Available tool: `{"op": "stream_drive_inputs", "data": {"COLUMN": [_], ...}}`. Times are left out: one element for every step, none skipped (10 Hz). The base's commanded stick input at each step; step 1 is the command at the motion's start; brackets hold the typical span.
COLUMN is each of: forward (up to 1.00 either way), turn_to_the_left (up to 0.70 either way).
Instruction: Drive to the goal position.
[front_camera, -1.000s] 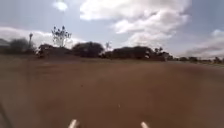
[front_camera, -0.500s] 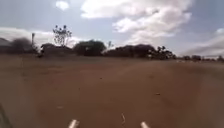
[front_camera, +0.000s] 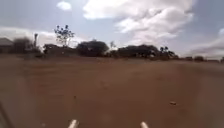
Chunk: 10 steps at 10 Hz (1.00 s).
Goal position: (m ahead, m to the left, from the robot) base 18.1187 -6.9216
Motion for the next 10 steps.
{"op": "stream_drive_inputs", "data": {"forward": [0.70,0.70,0.70,0.70,0.70,0.70,0.70,0.70,0.70,0.70], "turn_to_the_left": [-0.27,-0.27,-0.27,-0.27,-0.27,-0.27,-0.27,-0.27,-0.27,-0.27]}}
